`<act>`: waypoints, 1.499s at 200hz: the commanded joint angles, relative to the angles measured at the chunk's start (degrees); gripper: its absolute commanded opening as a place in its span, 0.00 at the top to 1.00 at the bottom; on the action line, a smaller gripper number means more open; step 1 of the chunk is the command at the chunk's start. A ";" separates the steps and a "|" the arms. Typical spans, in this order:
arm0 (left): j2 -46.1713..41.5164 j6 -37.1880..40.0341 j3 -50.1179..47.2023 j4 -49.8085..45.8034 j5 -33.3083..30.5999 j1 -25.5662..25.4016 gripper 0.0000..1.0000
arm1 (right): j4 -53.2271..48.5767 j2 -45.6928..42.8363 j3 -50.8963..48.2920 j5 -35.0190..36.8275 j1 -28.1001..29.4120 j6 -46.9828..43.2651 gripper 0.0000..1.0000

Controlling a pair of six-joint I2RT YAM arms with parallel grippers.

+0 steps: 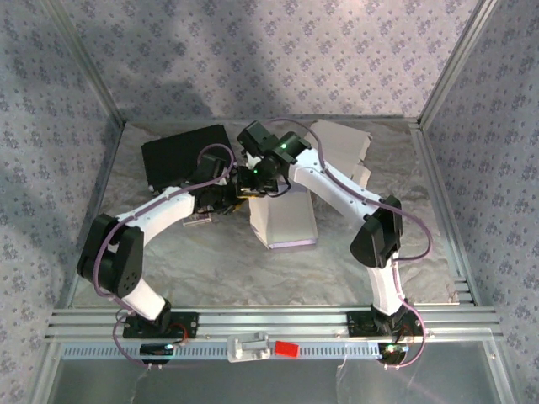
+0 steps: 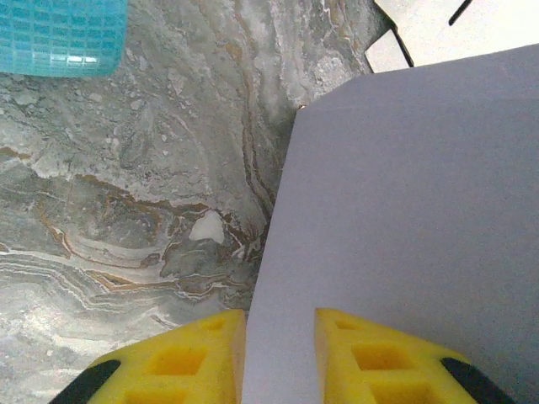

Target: Fold the paper box

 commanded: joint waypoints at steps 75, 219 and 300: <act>-7.19 4.57 2.95 -12.77 -3.95 0.63 0.56 | 12.03 -13.21 -17.76 12.30 -4.60 23.34 1.00; 4.34 -3.32 -0.02 -4.97 -0.24 3.78 0.71 | 6.87 -5.61 -33.25 14.40 -28.74 3.59 0.77; 17.89 -3.76 8.63 -0.20 2.29 1.50 0.71 | 6.70 7.92 -23.68 11.10 -28.34 1.23 0.79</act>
